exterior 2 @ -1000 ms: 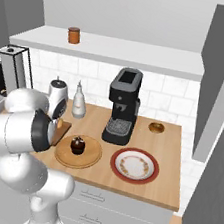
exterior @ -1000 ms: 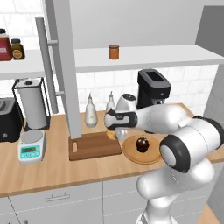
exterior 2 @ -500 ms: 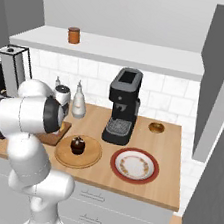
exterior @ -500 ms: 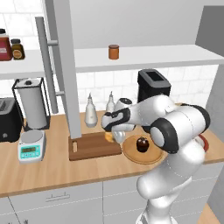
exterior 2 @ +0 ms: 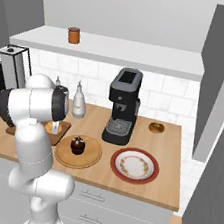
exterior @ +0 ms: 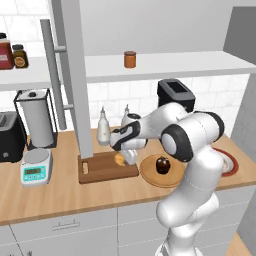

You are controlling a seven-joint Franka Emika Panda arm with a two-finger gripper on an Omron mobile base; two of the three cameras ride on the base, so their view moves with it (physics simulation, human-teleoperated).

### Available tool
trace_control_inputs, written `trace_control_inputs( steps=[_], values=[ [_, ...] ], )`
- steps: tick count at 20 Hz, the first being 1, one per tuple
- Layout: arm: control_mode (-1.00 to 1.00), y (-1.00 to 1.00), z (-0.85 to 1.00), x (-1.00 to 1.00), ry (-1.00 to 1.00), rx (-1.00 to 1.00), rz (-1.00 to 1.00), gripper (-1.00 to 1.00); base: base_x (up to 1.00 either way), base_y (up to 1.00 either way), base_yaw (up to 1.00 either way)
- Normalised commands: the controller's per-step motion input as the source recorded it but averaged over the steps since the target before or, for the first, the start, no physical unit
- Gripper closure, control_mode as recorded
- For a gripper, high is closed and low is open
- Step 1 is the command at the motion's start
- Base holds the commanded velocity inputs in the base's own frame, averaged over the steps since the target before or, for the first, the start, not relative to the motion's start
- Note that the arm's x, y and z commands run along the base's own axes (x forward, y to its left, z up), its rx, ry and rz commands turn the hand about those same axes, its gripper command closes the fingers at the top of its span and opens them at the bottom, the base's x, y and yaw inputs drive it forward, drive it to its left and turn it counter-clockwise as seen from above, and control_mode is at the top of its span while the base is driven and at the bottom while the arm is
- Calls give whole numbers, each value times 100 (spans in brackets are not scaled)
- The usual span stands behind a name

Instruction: From the different types of pastries on the counter, select a croissant and place it on the cutting board. Then retrieve a jar of jam from the cabinet and place it alongside the croissant on the cutting board.

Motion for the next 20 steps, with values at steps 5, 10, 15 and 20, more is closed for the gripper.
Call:
trace_control_inputs(
  steps=[5,10,15,20],
  values=[
    [-100,-1,0,3,0,0,1,-100,0,0,0],
    [-100,2,25,-9,-2,-1,1,-100,0,0,0],
    [-100,0,59,-31,-1,-1,0,-100,0,0,0],
    [-100,-21,86,-53,-3,3,-11,-100,0,0,0]
  ],
)
